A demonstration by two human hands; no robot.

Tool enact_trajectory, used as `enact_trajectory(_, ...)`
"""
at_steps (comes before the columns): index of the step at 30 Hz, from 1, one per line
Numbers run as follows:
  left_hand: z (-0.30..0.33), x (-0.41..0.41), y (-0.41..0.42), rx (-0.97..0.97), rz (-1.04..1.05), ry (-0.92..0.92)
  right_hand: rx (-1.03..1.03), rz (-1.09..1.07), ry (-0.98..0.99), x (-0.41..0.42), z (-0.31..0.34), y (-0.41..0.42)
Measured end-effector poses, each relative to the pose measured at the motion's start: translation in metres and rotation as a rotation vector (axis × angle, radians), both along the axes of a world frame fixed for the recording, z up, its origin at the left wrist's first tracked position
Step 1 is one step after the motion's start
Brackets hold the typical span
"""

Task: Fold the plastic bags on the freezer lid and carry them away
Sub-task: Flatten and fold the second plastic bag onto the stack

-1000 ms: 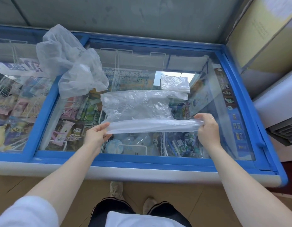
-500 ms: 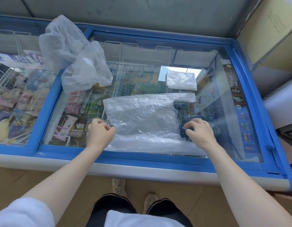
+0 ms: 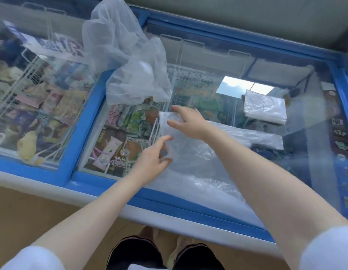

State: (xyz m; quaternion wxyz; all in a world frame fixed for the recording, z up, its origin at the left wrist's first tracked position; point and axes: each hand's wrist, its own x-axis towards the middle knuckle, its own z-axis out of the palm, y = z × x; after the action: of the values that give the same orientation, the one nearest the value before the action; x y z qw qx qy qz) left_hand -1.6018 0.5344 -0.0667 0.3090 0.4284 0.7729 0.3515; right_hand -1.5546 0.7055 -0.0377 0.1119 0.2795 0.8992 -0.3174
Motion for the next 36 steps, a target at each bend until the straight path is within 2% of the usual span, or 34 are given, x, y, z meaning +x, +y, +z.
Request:
enact_trajectory(3, 0.009, -0.027, -0.005, 0.033, -0.059, 0.036, -0.257, -0.117, 0.040, -0.017, 0.008, 0.016)
enact_trajectory(5, 0.008, -0.040, -0.005, 0.013, -0.036, -0.031, -0.339, -0.169, 0.111, -0.022, 0.011, 0.022)
enact_trajectory(8, -0.003, -0.054, -0.005, -0.069, 0.075, -0.198, -0.299, -0.218, 0.149, -0.027, 0.008, 0.030)
enact_trajectory(10, -0.013, -0.058, -0.008, -0.153, 0.103, -0.197, -0.191, -0.250, 0.173, -0.032, 0.001, 0.038)
enact_trajectory(14, -0.017, -0.070, -0.012, -0.188, 0.177, -0.098, 0.131, -0.301, 0.175, -0.043, -0.016, 0.044)
enact_trajectory(15, -0.013, -0.073, -0.012, -0.232, 0.160, -0.022, 0.252, -0.278, 0.158, -0.046, -0.021, 0.041)
enact_trajectory(17, -0.011, -0.075, -0.011, -0.390, 0.069, 0.339, 0.473, -0.201, 0.138, -0.052, -0.031, 0.028)
enact_trajectory(18, -0.013, -0.075, -0.010, -0.382, 0.031, 0.532, 0.527, -0.181, 0.171, -0.052, -0.034, 0.018)
enact_trajectory(20, -0.015, -0.073, -0.001, -0.160, -0.048, 0.731, 0.561, -0.167, 0.278, -0.047, -0.041, -0.011)
enact_trajectory(22, -0.028, -0.072, 0.019, 0.027, -0.161, 0.762, 0.555, -0.159, 0.318, -0.035, -0.054, -0.039)
enact_trajectory(25, -0.042, -0.069, 0.050, -0.098, -0.382, 0.654, 0.419, -0.208, 0.083, -0.005, -0.074, -0.050)
enact_trajectory(27, -0.055, -0.068, 0.056, -0.194, -0.480, 0.646, 0.394, -0.238, -0.035, 0.018, -0.088, -0.040)
enact_trajectory(32, -0.067, -0.068, 0.056, -0.193, -0.499, 0.761, 0.468, -0.273, -0.104, 0.056, -0.092, -0.006)
enact_trajectory(36, -0.064, -0.065, 0.058, -0.261, -0.450, 0.778, 0.485, -0.289, -0.141, 0.096, -0.089, 0.021)
